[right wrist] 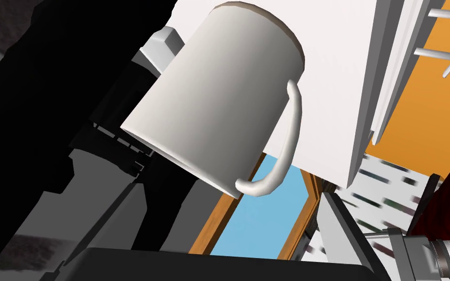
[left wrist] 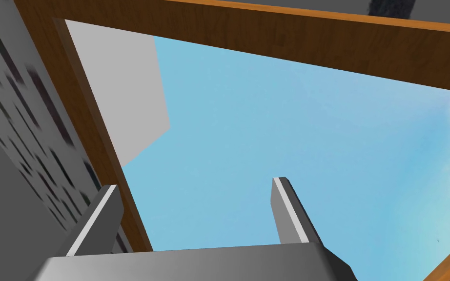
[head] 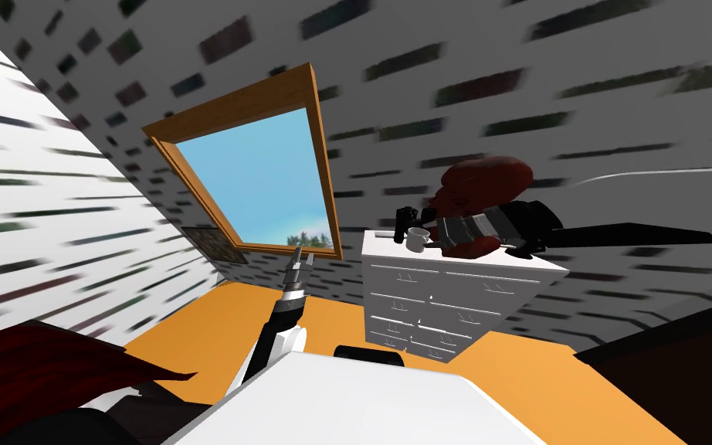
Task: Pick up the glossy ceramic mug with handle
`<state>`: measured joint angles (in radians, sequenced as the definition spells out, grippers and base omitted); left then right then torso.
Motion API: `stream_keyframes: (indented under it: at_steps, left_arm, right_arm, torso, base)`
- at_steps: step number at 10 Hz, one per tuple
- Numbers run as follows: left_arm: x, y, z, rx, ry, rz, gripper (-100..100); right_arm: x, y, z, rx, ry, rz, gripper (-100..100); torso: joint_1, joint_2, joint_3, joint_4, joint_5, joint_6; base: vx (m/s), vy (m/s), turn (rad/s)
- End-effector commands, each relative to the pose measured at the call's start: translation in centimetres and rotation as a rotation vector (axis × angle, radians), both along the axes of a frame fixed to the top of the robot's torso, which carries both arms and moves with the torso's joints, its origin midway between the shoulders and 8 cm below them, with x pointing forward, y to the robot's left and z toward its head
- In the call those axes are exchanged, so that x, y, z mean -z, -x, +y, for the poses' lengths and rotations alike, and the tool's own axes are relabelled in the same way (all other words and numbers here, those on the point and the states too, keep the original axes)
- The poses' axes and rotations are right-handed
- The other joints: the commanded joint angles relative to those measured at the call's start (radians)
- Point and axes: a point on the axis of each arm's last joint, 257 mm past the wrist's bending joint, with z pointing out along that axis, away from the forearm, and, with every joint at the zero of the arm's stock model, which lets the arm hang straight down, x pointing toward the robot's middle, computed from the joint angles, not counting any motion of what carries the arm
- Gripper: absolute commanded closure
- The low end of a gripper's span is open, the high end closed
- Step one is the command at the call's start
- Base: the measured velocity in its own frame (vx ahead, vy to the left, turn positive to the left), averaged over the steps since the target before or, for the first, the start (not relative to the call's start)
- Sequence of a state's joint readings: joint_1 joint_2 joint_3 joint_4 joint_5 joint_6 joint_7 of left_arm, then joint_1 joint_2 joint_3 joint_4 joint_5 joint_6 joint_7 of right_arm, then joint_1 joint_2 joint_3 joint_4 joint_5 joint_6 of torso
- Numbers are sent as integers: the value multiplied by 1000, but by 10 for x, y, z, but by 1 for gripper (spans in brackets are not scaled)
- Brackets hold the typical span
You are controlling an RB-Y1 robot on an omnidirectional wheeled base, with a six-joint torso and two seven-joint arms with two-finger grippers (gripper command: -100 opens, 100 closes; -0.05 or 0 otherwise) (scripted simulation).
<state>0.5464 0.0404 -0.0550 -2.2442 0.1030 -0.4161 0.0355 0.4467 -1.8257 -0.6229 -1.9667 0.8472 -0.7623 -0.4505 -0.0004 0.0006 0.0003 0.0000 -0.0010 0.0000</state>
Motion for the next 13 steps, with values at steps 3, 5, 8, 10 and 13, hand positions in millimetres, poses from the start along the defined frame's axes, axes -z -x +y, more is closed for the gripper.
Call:
stream_keyframes:
  at_steps: [3, 5, 8, 10, 13]
  left_arm:
    - [0, 0, 0, 0, 0, 0, 0]
    - [0, 0, 0, 0, 0, 0, 0]
    - [0, 0, 0, 0, 0, 0, 0]
    - [0, 0, 0, 0, 0, 0, 0]
    - [0, 0, 0, 0, 0, 0, 0]
  right_arm:
    - [2, -2, 0, 8, -13, 3, -100]
    - [2, -6, -5, 33, -29, -2, -100]
    - [4, -7, 0, 23, -31, 3, -100]
    - [0, -8, 3, 15, -32, -6, -100]
    - [5, -12, 2, 31, -49, 0, -100]
  torso:
    - [0, 0, 0, 0, 0, 0]
    - [1, 0, 0, 0, 0, 0]
    - [0, 0, 0, 0, 0, 0]
    - [1, 0, 0, 0, 0, 0]
    - [-1, 1, 0, 0, 0, 0]
  base:
    - [-6, -11, -6]
    - [-4, -7, -18]
    - [-6, -9, -7]
    - [0, 0, 0]
    - [-8, -15, -18]
